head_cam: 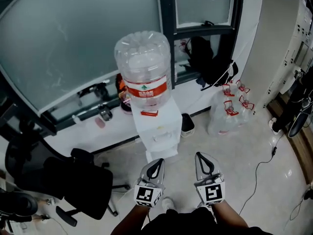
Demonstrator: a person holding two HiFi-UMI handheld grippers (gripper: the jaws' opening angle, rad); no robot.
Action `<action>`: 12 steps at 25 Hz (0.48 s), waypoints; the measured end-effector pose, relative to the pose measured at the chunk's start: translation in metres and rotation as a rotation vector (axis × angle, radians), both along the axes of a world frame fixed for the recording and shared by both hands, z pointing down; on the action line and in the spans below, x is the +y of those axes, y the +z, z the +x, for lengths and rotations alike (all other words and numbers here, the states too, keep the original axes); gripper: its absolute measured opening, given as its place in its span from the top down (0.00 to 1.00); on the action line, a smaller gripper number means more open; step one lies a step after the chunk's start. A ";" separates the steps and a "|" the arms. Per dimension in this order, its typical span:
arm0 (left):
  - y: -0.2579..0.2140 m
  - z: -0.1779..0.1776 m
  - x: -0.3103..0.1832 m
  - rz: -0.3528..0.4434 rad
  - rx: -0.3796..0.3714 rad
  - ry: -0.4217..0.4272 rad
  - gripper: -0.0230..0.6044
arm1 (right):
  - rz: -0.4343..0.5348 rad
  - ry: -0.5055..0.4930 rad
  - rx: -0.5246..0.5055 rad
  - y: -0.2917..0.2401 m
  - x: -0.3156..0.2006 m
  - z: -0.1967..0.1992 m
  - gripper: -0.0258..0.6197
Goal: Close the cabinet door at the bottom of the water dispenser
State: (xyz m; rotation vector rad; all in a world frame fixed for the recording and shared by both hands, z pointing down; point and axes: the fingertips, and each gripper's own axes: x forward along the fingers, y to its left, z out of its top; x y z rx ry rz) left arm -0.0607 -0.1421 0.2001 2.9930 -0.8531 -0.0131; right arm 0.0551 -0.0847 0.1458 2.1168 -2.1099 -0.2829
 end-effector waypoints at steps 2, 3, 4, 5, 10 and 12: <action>-0.001 0.001 -0.005 0.003 0.003 -0.020 0.93 | 0.002 -0.020 -0.014 0.000 -0.006 0.003 0.95; -0.001 0.002 -0.007 0.006 0.001 -0.033 0.93 | 0.002 -0.033 -0.012 -0.001 -0.010 0.005 0.95; -0.002 0.003 -0.008 0.006 -0.002 -0.047 0.93 | 0.003 -0.049 -0.006 -0.002 -0.013 0.007 0.95; -0.002 0.004 -0.009 0.005 -0.004 -0.062 0.93 | 0.002 -0.066 -0.001 -0.002 -0.016 0.009 0.95; -0.003 0.015 -0.015 0.000 -0.024 -0.143 0.93 | -0.009 -0.146 -0.027 0.005 -0.034 0.021 0.95; -0.003 0.023 -0.014 0.025 -0.041 -0.170 0.93 | -0.008 -0.176 -0.025 0.004 -0.038 0.028 0.95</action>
